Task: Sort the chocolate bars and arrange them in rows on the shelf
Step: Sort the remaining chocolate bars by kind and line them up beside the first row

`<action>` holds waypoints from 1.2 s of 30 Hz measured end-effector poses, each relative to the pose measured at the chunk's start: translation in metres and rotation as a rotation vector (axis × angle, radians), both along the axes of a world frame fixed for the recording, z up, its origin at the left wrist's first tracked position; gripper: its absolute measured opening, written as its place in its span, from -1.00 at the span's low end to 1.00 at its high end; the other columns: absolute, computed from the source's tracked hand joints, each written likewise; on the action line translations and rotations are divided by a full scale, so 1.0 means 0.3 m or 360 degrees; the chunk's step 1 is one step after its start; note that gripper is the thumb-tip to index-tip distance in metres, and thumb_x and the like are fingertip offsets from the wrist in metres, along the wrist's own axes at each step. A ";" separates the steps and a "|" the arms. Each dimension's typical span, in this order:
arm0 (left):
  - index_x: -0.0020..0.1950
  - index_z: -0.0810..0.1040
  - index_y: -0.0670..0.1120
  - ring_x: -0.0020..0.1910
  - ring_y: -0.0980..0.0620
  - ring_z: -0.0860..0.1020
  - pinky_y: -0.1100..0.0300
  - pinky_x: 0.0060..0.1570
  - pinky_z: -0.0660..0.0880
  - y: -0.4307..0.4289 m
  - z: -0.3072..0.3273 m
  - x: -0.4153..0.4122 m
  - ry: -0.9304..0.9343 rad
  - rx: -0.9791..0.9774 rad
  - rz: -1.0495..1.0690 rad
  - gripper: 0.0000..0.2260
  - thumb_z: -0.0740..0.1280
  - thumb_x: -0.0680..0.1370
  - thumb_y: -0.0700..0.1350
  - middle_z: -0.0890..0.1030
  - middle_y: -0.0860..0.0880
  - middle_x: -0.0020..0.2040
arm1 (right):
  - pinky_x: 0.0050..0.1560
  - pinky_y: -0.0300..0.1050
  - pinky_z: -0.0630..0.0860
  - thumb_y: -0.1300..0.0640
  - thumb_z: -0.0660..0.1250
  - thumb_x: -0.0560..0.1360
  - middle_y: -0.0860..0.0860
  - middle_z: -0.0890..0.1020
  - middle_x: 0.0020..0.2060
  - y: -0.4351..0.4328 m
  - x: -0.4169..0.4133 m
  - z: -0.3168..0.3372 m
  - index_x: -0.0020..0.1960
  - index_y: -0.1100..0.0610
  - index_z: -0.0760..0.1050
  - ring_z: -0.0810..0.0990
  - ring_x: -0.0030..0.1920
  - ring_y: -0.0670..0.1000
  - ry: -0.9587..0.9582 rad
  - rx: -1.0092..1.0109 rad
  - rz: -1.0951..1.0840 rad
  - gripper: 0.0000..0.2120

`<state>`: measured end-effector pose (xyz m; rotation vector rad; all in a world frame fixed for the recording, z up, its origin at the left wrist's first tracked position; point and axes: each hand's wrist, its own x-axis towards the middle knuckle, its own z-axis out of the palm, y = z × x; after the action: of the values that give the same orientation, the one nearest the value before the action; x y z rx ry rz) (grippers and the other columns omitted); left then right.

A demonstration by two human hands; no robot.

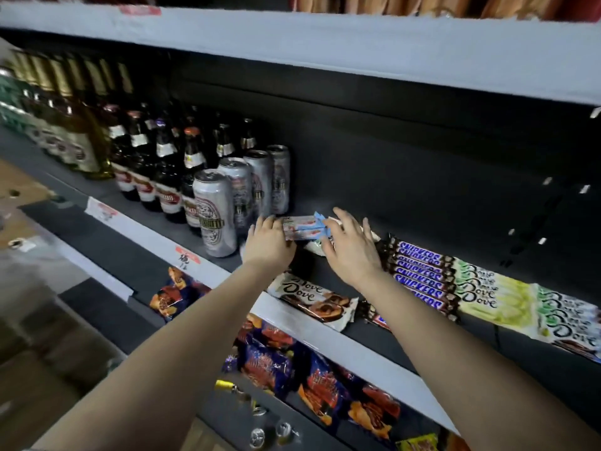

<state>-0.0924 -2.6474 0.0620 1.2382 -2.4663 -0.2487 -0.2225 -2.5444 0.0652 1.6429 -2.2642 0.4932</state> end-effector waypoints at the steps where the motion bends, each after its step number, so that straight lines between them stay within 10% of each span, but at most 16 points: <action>1: 0.40 0.28 -0.20 0.47 -0.10 0.14 0.04 0.43 0.09 -0.024 -0.003 0.021 0.0010 0.0008 0.0001 -0.53 0.20 0.54 -0.04 0.28 -0.14 0.45 | 0.46 0.16 -0.07 0.01 0.10 0.59 0.05 0.20 0.46 -0.025 0.013 -0.009 0.40 0.09 0.30 0.15 0.47 0.03 -0.0003 0.0019 0.0025 -0.59; 36: 0.37 0.30 -0.20 0.36 -0.21 0.22 0.02 0.32 0.23 -0.316 -0.108 -0.117 -0.0207 0.0198 -0.0363 -0.64 0.10 0.62 -0.06 0.38 -0.22 0.33 | 0.44 0.24 -0.18 0.03 -0.01 0.62 -0.07 0.20 0.47 -0.330 -0.005 -0.131 0.49 0.03 0.11 0.02 0.49 0.04 -0.0261 0.0403 -0.0259 -0.55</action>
<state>-0.1275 -2.7422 0.0297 1.0487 -2.7443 -0.3990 -0.2240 -2.6435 0.0259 1.5602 -2.6488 0.3231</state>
